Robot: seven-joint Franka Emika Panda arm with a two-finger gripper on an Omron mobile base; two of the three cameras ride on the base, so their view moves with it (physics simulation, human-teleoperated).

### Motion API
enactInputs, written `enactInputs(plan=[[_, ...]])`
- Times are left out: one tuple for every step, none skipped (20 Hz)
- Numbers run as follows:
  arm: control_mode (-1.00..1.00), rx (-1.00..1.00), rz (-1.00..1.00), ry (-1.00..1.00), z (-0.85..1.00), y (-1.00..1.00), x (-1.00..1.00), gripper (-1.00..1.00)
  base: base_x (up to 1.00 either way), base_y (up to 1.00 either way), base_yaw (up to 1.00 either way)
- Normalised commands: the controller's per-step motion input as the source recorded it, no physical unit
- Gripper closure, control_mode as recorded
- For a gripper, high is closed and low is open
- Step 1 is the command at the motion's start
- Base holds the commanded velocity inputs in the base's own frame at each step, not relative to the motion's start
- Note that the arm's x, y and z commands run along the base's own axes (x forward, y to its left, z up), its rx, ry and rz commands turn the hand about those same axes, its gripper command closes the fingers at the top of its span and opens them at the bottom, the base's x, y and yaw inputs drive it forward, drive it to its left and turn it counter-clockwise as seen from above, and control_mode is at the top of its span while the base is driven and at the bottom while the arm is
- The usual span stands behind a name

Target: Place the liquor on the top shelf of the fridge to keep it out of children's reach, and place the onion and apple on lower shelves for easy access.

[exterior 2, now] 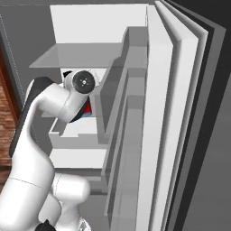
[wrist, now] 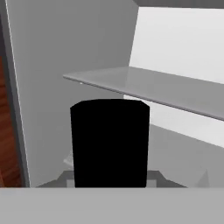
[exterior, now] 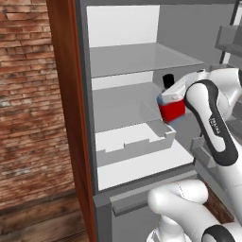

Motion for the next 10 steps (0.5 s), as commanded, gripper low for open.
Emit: enactInputs(plan=[[-1.0, 0.0, 0.0, -0.12, 0.46, 0.13, 0.0, 1.0, 0.0, 0.0, 0.0], [-1.0, 0.0, 0.0, -0.13, 0.56, 0.16, 0.0, 1.0, 0.0, 0.0, 0.0], [-1.0, 0.0, 0.0, -0.14, 0.58, 0.16, 0.0, 1.0, 0.0, 0.0, 0.0], [-1.0, 0.0, 0.0, -0.13, 0.65, 0.15, 0.0, 1.0, 0.0, 0.0, 0.0], [-1.0, 0.0, 0.0, -0.13, 0.69, 0.16, 0.0, 1.0, 0.0, 0.0, 0.0], [-1.0, 0.0, 0.0, -0.13, 0.69, 0.19, 0.0, 1.0, 0.0, 0.0, 0.0], [-1.0, 0.0, 0.0, -0.13, 0.71, 0.21, 0.0, 1.0, 0.0, 0.0, 0.0], [-1.0, 0.0, 0.0, -0.12, 0.71, 0.22, 0.0, 1.0, 0.0, 0.0, 0.0], [-1.0, 0.0, 0.0, -0.11, 0.7, 0.27, 0.0, 1.0, 0.0, 0.0, 0.0], [-1.0, 0.0, 0.0, -0.11, 0.71, 0.31, 0.0, 1.0, 0.0, 0.0, 0.0]])
